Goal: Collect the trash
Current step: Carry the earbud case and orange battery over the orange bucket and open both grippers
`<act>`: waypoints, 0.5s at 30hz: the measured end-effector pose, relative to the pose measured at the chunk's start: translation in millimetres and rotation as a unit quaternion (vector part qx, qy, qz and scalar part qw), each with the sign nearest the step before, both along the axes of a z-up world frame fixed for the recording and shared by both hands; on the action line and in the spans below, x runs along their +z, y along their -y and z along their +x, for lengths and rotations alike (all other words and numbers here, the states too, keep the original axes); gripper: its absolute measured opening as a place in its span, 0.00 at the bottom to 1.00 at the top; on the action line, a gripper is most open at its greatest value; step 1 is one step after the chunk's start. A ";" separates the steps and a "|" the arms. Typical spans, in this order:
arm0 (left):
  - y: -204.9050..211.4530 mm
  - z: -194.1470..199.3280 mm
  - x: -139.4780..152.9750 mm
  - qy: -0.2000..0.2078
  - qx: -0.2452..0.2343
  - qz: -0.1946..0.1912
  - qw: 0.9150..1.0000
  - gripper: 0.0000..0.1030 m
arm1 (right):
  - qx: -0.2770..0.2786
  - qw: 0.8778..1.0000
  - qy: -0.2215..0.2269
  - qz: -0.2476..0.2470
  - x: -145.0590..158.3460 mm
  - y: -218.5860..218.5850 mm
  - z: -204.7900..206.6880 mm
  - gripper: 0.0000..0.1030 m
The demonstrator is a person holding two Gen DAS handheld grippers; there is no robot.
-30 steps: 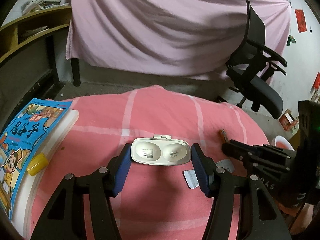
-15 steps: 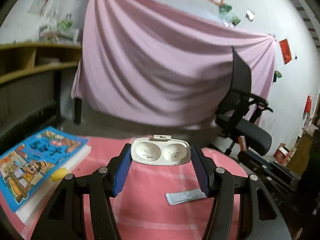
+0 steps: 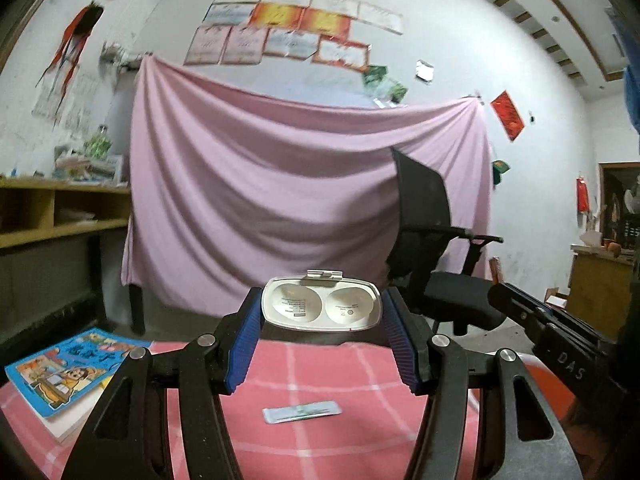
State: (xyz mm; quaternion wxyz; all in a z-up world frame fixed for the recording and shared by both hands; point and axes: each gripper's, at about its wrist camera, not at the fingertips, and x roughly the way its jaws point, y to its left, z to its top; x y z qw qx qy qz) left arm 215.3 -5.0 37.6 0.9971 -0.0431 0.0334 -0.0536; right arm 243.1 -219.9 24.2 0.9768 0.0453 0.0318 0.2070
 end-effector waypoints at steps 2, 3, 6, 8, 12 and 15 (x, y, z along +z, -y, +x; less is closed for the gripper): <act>11.4 -4.7 3.1 0.007 -0.009 0.001 1.000 0.52 | -0.016 1.000 0.005 0.008 2.7 14.7 -10.6 0.08; 16.7 -5.7 4.9 0.008 -0.015 0.000 1.000 0.52 | -0.023 1.000 0.009 0.010 3.4 20.7 -14.0 0.08; 41.3 -9.6 9.6 0.006 -0.033 0.005 0.999 0.52 | -0.047 0.999 0.020 0.012 6.0 38.6 -23.0 0.08; 58.9 -7.2 11.5 -0.002 -0.044 0.015 0.999 0.52 | -0.062 0.998 0.023 0.011 4.9 50.7 -23.8 0.08; 98.1 2.4 7.5 -0.026 -0.070 0.020 0.997 0.52 | -0.088 0.996 0.001 0.018 -3.0 75.3 -17.0 0.08; 127.2 13.6 2.8 -0.048 -0.093 0.019 0.994 0.52 | -0.111 0.993 -0.029 0.033 -8.9 99.7 -7.2 0.08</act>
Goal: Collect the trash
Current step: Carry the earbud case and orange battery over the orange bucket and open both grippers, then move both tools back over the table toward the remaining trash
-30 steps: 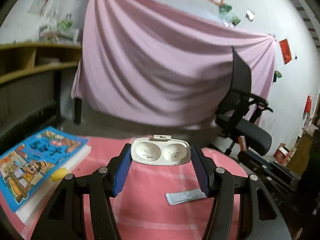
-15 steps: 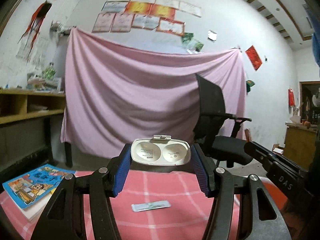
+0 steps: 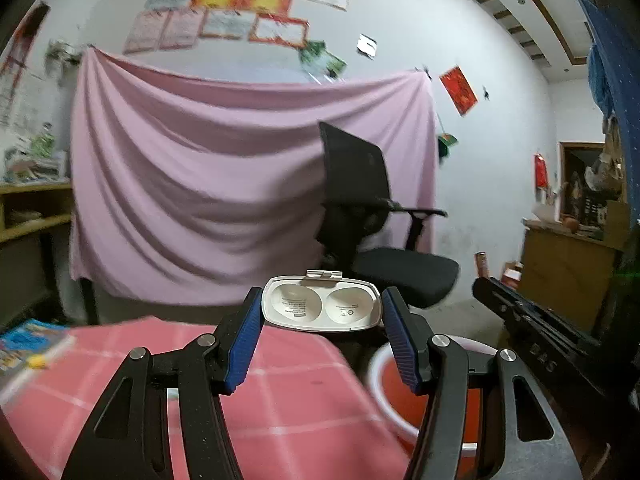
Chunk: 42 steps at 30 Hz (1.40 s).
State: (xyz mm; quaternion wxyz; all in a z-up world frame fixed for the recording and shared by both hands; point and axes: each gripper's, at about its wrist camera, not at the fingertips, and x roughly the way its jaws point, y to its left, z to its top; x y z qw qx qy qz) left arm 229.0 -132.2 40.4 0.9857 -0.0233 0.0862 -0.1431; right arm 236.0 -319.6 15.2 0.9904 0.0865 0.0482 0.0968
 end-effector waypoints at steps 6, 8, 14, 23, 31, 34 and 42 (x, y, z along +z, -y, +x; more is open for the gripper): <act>53.3 29.0 -6.8 -0.048 -0.044 0.004 0.998 0.52 | -0.034 0.996 -0.064 0.054 -18.1 49.6 17.3 0.08; 66.9 41.0 -9.8 -0.069 -0.055 0.009 0.996 0.52 | -0.040 0.993 -0.085 0.065 -24.8 63.2 21.4 0.08; 108.8 66.8 -32.0 -0.145 -0.083 0.042 0.985 0.52 | -0.050 0.982 -0.155 0.094 -43.6 93.0 31.6 0.08; 120.6 73.1 -47.3 -0.190 -0.099 0.073 0.974 0.53 | -0.054 0.965 -0.215 0.136 -59.7 111.1 37.5 0.09; 110.0 73.4 -51.9 -0.202 -0.094 0.057 0.973 0.61 | -0.056 0.964 -0.222 0.136 -59.8 110.5 39.9 0.12; 104.4 73.2 -52.4 -0.207 -0.090 0.047 0.973 0.61 | -0.056 0.964 -0.224 0.134 -60.2 110.6 41.4 0.12; 90.5 72.4 -47.5 -0.200 -0.080 0.020 0.976 0.61 | -0.057 0.964 -0.225 0.126 -59.5 109.1 42.3 0.12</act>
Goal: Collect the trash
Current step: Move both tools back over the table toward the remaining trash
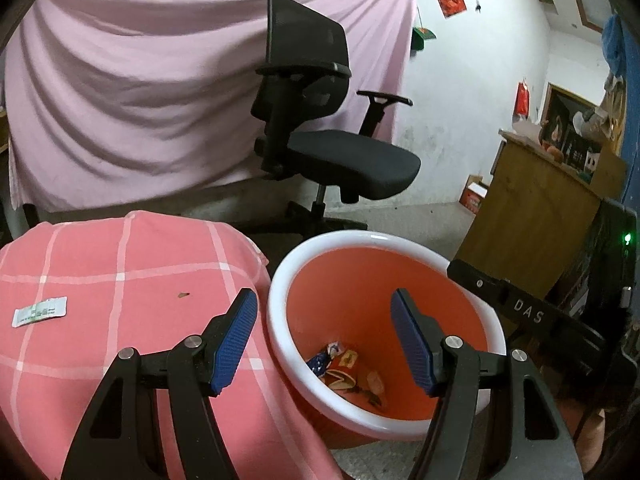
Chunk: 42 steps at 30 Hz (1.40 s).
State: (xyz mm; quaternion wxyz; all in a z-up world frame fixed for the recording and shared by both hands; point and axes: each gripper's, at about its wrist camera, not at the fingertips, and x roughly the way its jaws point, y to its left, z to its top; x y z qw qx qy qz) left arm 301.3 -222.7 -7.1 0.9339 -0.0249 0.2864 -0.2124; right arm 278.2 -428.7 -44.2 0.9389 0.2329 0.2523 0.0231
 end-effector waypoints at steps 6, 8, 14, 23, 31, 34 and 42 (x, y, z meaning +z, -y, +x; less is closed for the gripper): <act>-19.9 -4.6 10.6 0.008 0.022 -0.011 1.000 0.61 | 0.000 1.000 0.007 -0.011 6.8 -6.9 0.1 0.12; -30.9 -8.4 17.1 0.015 0.031 -0.012 0.999 0.61 | 0.001 1.000 0.012 -0.013 11.0 -12.1 0.1 0.12; -78.5 -18.6 40.3 0.047 0.077 -0.020 0.996 0.61 | 0.020 0.999 0.046 -0.018 32.3 -49.8 2.9 0.12; -172.2 -47.7 70.2 0.110 0.164 -0.021 0.980 0.61 | 0.068 0.988 0.138 -0.025 64.9 -131.6 3.8 0.34; -259.2 -80.3 64.8 0.160 0.246 -0.036 0.955 0.95 | 0.123 0.973 0.188 -0.053 72.1 -188.9 1.6 0.79; -284.0 -93.3 58.2 0.185 0.268 -0.034 0.945 0.99 | 0.153 0.965 0.203 -0.062 70.6 -206.6 -2.2 0.86; -327.5 -112.5 35.2 0.224 0.298 0.025 0.928 0.99 | 0.218 0.944 0.231 -0.090 65.4 -243.0 -5.8 1.00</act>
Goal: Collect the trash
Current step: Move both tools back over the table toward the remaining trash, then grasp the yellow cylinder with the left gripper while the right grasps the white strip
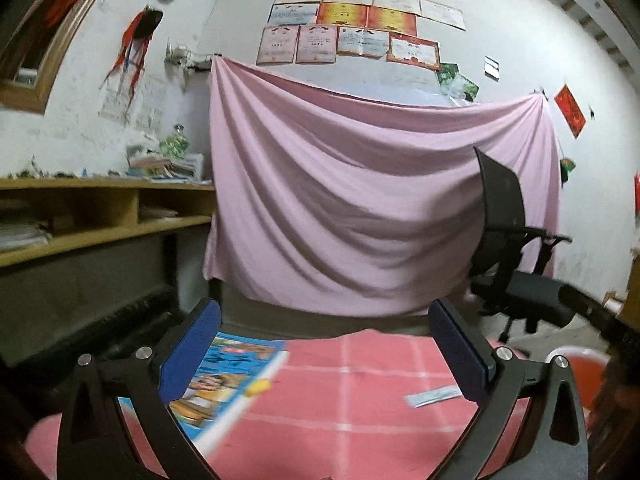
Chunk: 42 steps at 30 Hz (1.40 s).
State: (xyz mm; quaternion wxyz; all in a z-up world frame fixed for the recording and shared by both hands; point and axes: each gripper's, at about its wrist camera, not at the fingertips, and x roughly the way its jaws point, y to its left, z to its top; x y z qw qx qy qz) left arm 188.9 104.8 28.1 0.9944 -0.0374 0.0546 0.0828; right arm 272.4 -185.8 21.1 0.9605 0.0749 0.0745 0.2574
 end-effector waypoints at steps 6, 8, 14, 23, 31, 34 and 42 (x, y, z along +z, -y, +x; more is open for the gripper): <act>-35.6 9.4 -16.5 -0.038 -0.034 -0.038 0.998 0.99 | 0.058 0.993 0.015 -0.097 -7.9 -45.6 2.1 1.00; -47.8 15.3 -18.3 -0.056 -0.046 -0.055 0.996 0.99 | 0.073 0.988 0.016 -0.136 -14.0 -60.6 4.4 1.00; -56.9 40.0 -27.4 -0.132 -0.041 -0.054 0.989 0.99 | 0.097 0.974 -0.047 -0.197 -33.8 -90.3 31.1 1.00; -45.8 55.8 -41.9 -0.195 -0.068 -0.052 0.977 0.98 | 0.139 0.950 -0.195 -0.201 -60.3 -101.5 81.8 0.86; -40.5 72.7 -53.9 -0.247 -0.098 -0.061 0.962 0.66 | 0.185 0.928 -0.262 -0.191 -72.7 -103.4 98.1 0.44; -43.7 84.4 -61.9 -0.282 -0.103 -0.085 0.950 0.60 | 0.195 0.920 -0.274 -0.202 -76.4 -105.4 96.3 0.40; -49.6 101.8 -68.0 -0.305 -0.070 -0.126 0.942 0.54 | 0.216 0.911 -0.270 -0.226 -78.7 -109.2 81.4 0.40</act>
